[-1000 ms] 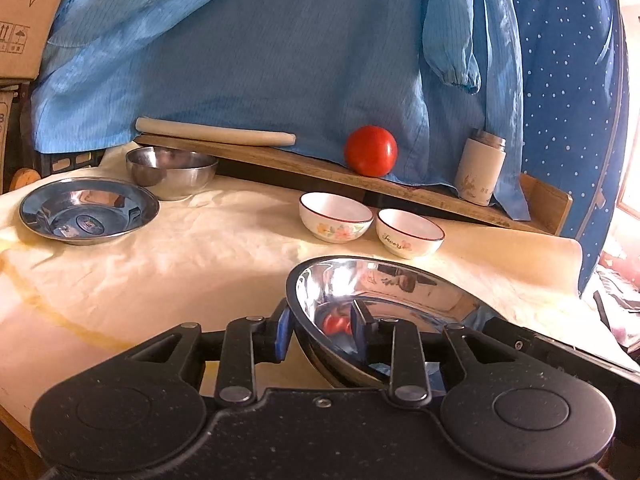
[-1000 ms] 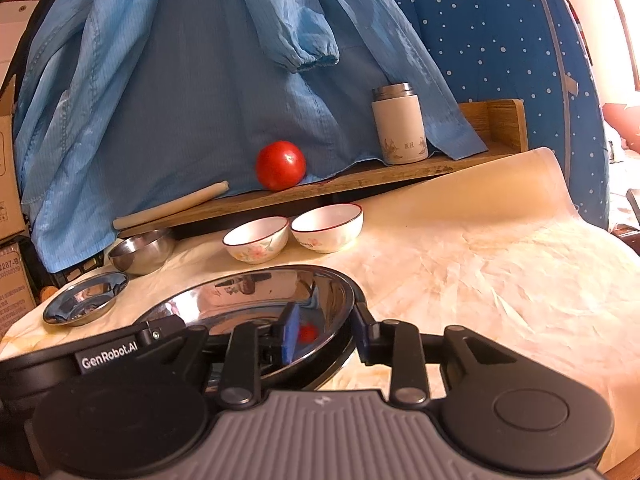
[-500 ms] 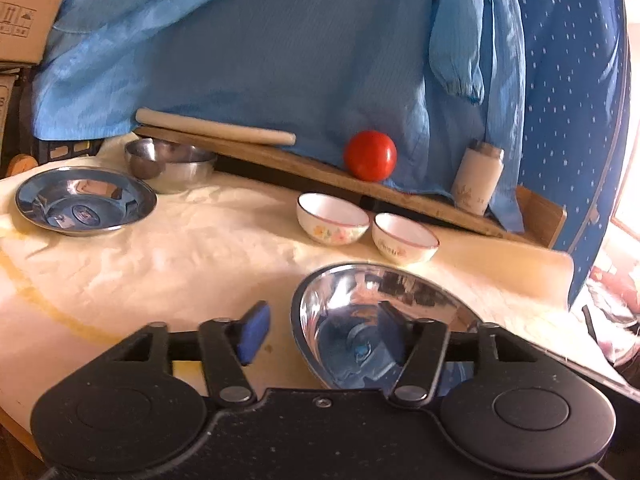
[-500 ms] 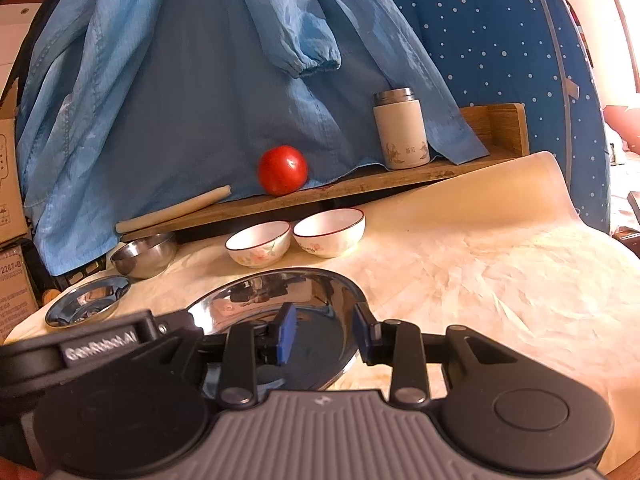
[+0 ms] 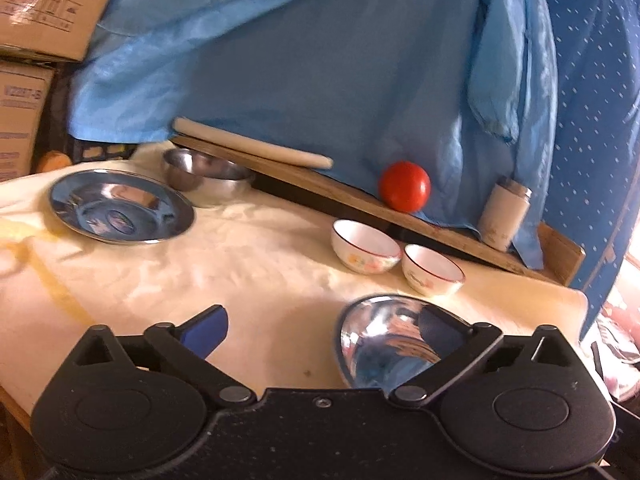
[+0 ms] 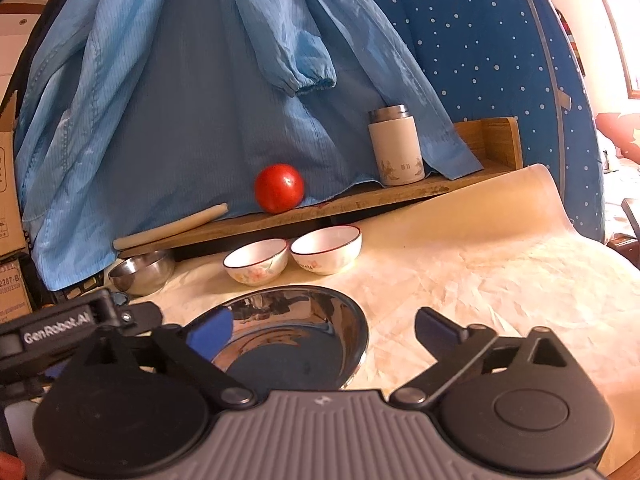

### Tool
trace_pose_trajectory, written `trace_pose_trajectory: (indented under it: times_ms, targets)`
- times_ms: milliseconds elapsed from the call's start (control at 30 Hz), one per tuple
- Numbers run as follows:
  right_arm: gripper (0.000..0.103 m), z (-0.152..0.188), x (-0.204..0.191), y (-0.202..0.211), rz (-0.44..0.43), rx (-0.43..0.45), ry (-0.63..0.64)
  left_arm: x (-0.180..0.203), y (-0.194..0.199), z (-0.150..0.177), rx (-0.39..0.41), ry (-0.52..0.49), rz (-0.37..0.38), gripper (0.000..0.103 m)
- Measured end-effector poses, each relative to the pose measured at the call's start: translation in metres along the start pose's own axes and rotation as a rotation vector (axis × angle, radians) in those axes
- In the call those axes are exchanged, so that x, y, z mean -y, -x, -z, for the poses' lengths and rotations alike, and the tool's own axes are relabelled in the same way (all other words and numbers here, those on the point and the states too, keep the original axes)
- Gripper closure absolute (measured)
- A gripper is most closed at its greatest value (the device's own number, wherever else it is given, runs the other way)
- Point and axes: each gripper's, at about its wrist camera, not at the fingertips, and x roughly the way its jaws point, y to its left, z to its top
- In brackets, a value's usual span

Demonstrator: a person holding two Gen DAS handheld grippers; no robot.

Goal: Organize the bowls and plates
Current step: 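Open both tools to release the large plate, then move both tools to the small flat steel plate with blue logo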

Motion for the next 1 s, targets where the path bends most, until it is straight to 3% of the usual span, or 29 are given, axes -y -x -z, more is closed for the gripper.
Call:
trace_pose_trajectory:
  times_ms: [300, 567, 833, 1000]
  targets:
    - [0.0, 0.001, -0.011, -0.002, -0.029, 0.017, 0.006, -0.052, 0.005, -0.017, 0.054, 0.041, -0.159, 0.001]
    - [0.0, -0.007, -0.052, -0.017, -0.108, 0.035, 0.103, -0.117, 0.012, -0.043, 0.074, 0.155, -0.296, 0.001]
    - [0.0, -0.025, -0.109, -0.053, -0.211, 0.036, 0.176, -0.153, 0.01, -0.063, 0.08, 0.187, -0.335, 0.001]
    - [0.0, -0.034, -0.144, -0.077, -0.251, 0.019, 0.215, -0.173, 0.004, -0.071, 0.074, 0.226, -0.302, 0.001]
